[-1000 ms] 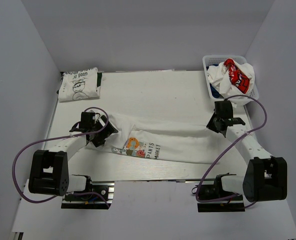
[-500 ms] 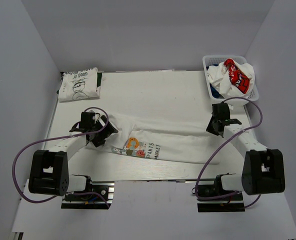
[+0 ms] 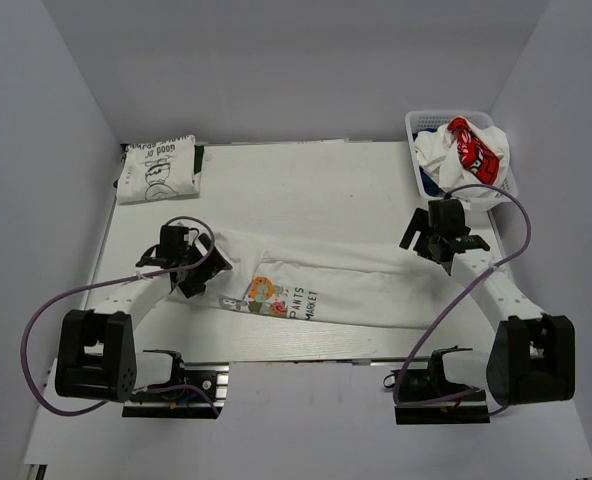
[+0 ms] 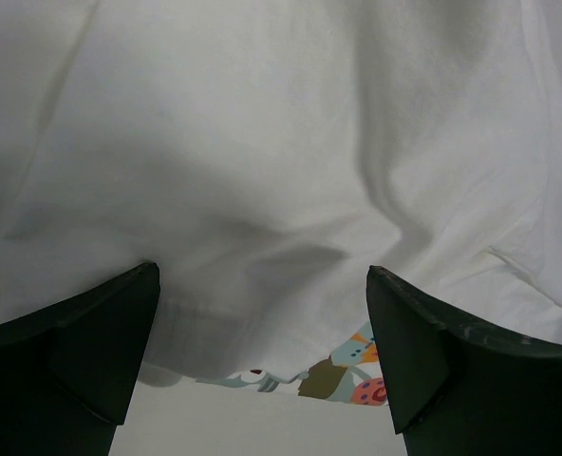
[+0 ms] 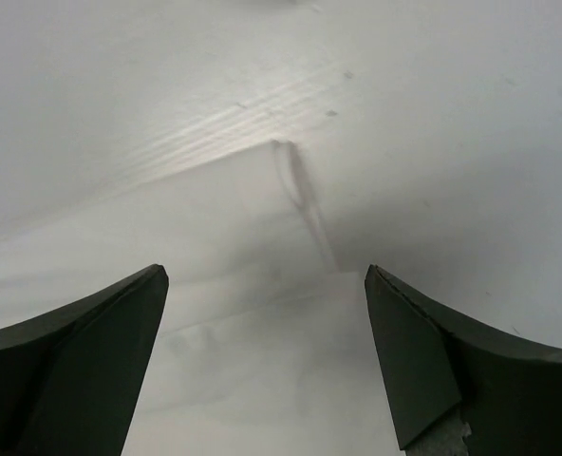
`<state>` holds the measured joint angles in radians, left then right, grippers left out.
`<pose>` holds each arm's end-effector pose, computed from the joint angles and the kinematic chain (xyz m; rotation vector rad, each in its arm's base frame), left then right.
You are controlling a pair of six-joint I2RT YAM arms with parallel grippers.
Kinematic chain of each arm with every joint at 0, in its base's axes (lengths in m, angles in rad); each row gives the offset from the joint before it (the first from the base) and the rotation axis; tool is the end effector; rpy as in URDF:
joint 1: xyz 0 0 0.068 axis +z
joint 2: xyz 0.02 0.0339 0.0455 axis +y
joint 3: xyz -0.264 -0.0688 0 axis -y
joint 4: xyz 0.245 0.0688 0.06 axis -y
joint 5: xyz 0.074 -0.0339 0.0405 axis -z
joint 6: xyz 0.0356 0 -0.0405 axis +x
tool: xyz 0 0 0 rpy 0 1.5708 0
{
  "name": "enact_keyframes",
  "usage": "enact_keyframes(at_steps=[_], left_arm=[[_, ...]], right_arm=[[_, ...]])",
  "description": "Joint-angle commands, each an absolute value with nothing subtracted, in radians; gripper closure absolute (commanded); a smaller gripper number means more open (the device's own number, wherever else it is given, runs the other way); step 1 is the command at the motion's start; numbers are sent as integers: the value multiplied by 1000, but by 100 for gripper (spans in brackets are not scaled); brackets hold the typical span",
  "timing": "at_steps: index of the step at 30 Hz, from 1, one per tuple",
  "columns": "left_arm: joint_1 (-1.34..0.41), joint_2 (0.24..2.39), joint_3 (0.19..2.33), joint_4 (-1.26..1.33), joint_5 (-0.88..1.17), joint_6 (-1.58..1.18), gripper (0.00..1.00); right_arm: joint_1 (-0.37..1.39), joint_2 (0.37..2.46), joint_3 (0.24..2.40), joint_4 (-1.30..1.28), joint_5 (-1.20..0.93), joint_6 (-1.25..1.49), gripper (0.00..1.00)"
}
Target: Fold and stack the t-shirts
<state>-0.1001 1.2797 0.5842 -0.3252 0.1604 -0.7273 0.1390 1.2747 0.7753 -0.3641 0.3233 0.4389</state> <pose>0.2261 -0.0284 0.1624 -0.7625 2.5466 -0.4971 0.2559 0.0244 0.2194 0.4961 2.3268 -0.1214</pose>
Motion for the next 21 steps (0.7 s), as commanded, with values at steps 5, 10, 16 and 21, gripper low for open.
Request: enact_keyframes(at_steps=[5,10,16,21], left_arm=[[-97,1177,658,-384,153,-729,0],[-97,1251,689,-315,198,-739,0],[-106,1568,759,-142,225,-761,0],[-146,1960,1161,-156,278,-735,0]], right_arm=[[195,1236,776,-238,29,376,10],[204,1373,758,-175,-60,399,10],[207,1456,712,-161,-54,472,10],[265,1419,597,-158,-38,554,10]])
